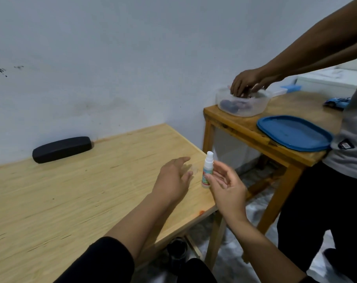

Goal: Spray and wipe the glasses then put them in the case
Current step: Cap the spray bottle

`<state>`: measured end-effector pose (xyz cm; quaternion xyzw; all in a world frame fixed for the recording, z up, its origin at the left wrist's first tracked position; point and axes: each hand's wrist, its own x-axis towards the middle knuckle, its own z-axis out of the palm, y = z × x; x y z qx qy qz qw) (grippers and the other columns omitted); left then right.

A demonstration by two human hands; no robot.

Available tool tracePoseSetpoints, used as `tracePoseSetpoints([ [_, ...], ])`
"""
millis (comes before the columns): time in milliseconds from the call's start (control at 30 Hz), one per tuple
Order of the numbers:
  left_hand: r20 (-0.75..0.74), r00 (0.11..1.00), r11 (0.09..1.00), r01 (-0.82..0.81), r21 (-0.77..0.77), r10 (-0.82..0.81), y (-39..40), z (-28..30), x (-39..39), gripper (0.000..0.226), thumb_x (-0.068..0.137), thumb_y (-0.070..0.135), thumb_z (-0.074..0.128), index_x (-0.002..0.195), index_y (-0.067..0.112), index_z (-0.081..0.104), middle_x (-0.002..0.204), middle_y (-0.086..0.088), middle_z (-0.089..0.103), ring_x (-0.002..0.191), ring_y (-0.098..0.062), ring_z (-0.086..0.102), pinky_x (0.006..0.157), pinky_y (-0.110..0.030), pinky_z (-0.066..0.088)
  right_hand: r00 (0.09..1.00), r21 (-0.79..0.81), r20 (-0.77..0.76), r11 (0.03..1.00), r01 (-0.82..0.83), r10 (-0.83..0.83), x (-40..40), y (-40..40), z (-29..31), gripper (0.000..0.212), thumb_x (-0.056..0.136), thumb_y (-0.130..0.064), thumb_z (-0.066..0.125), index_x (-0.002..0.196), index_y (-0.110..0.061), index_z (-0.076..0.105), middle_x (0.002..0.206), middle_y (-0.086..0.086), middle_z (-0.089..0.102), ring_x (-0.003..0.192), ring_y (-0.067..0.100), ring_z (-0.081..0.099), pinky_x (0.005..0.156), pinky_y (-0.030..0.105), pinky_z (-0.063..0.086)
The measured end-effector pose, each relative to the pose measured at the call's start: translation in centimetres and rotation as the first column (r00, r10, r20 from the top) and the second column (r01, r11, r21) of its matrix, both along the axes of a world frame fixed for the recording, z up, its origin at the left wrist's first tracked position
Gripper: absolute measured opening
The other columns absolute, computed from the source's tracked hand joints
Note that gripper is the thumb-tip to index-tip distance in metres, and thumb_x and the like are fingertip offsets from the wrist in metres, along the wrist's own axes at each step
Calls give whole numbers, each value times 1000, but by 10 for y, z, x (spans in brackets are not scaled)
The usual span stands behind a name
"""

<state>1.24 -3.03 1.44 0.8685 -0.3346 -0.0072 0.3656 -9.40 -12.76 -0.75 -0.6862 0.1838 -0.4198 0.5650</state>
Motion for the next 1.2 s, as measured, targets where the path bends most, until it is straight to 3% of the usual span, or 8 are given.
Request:
tracePoseSetpoints([
  [200, -24, 998, 999, 52, -17, -52, -19, -7, 7, 30, 87, 23, 61, 117, 23, 60, 115, -1, 66, 105, -17, 60, 93, -32, 48, 1000, -12, 7, 1000, -27, 28, -1, -6, -1, 46, 79, -2, 71, 104, -39, 61, 108, -9, 68, 101, 6, 66, 88, 21, 53],
  [367, -147, 989, 950, -11, -311, -36, -21, 2, 6, 19, 88, 17, 60, 104, 26, 65, 95, 9, 67, 89, -3, 61, 70, -4, 39, 997, 17, 3, 997, -73, 73, 1, -8, 0, 43, 80, -1, 70, 107, -33, 61, 110, -7, 68, 102, 5, 66, 90, 20, 52],
  [433, -182, 980, 894, -11, -449, -80, -20, 12, 9, 21, 88, 19, 60, 107, 28, 65, 97, 11, 67, 93, 0, 60, 76, -7, 42, 997, 15, 6, 997, -78, 78, 2, -8, 0, 41, 80, -1, 70, 108, -29, 62, 110, -6, 68, 102, 5, 66, 90, 20, 52],
  [533, -175, 968, 843, 60, -534, -180, -17, 26, 12, 26, 89, 20, 60, 112, 31, 64, 101, 12, 66, 93, 7, 59, 84, -12, 46, 996, 13, 10, 996, -87, 87, 2, -7, -1, 41, 80, 0, 70, 108, -29, 62, 110, -5, 68, 102, 5, 66, 90, 20, 52],
  [700, -98, 944, 836, 227, -499, -315, -16, 32, 7, 33, 89, 13, 58, 114, 33, 62, 107, 9, 66, 99, 6, 58, 88, -12, 46, 994, 20, 15, 994, -106, 105, 2, -9, 0, 42, 79, 1, 70, 105, -32, 61, 111, 1, 68, 103, 8, 66, 92, 24, 53],
  [867, -74, 951, 837, 226, -498, -301, -17, 31, 6, 32, 90, 13, 57, 113, 36, 62, 109, 8, 66, 104, -2, 59, 91, -20, 48, 994, 0, 6, 994, -108, 108, 1, -12, 1, 45, 78, 1, 71, 101, -36, 61, 107, -4, 68, 103, 9, 66, 92, 26, 53],
  [1033, -51, 959, 823, 212, -528, -280, -18, 37, 3, 32, 90, 14, 57, 111, 37, 62, 101, 15, 65, 96, 4, 58, 84, -11, 46, 994, -3, -4, 994, -112, 112, 2, -13, 2, 45, 78, 1, 71, 101, -36, 61, 108, -1, 69, 103, 9, 66, 92, 27, 53],
  [1200, -3, 945, 852, 294, -434, -328, -20, 37, 1, 32, 90, 12, 57, 114, 31, 64, 107, 8, 67, 99, -2, 60, 88, -18, 49, 992, -1, -11, 992, -127, 127, 3, -14, 4, 46, 78, 2, 71, 100, -37, 61, 106, -4, 69, 101, 8, 67, 90, 24, 53],
])
